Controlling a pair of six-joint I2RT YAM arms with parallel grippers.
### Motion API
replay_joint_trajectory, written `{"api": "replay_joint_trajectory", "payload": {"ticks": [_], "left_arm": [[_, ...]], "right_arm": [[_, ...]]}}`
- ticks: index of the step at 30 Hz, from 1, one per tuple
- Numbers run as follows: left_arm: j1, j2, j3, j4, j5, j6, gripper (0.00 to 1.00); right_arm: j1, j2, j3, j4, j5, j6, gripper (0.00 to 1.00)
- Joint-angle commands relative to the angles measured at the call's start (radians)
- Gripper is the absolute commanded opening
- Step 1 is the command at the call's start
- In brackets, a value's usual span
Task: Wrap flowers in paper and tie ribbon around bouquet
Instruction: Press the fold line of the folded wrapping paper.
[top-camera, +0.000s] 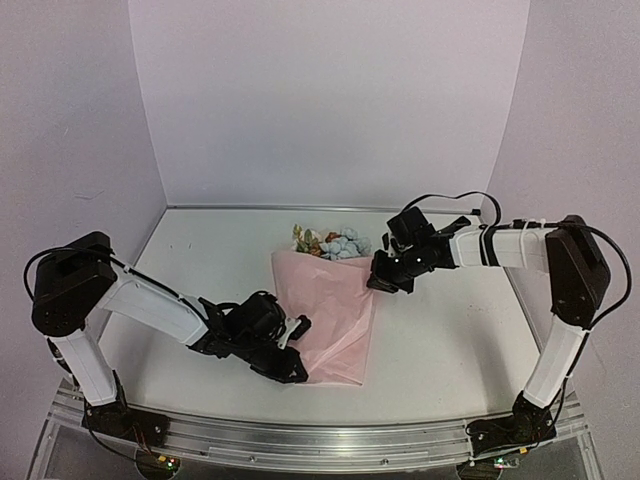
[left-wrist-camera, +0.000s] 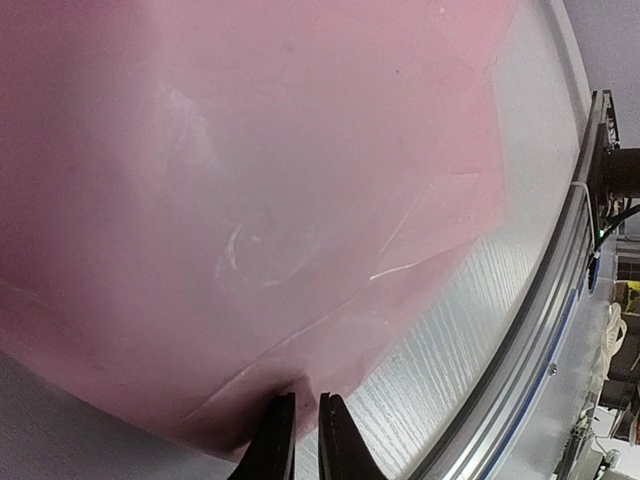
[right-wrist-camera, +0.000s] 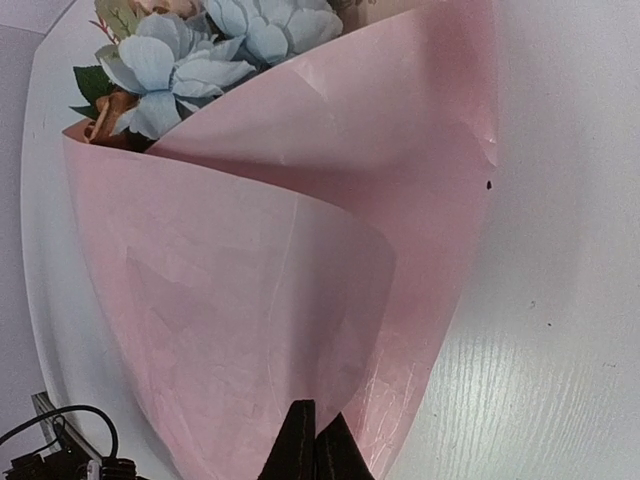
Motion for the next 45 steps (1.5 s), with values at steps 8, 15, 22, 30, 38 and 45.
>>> {"api": "replay_joint_trajectory", "payload": {"ticks": [8, 15, 22, 30, 38, 45], "left_arm": [[0.000, -0.002, -0.018, 0.018, 0.021, -0.013, 0.10], [0.000, -0.148, 0.059, -0.039, 0.005, 0.025, 0.21], [0.035, -0.142, 0.121, -0.099, -0.008, 0.071, 0.21], [0.054, 0.048, 0.219, -0.069, 0.045, 0.110, 0.18], [0.057, 0.113, 0.261, -0.024, 0.096, 0.109, 0.18], [0.056, 0.100, 0.254, -0.027, 0.094, 0.103, 0.18]], "right_arm": [[-0.018, 0.008, 0.029, -0.074, 0.012, -0.058, 0.04], [-0.017, -0.025, 0.076, -0.209, -0.007, -0.087, 0.10], [-0.017, -0.030, 0.125, -0.291, -0.042, -0.117, 0.20], [0.005, -0.132, 0.113, -0.402, -0.057, -0.116, 0.44], [0.104, -0.131, 0.028, -0.312, -0.148, -0.007, 0.25], [0.143, -0.024, -0.016, -0.116, -0.184, 0.119, 0.11]]}}
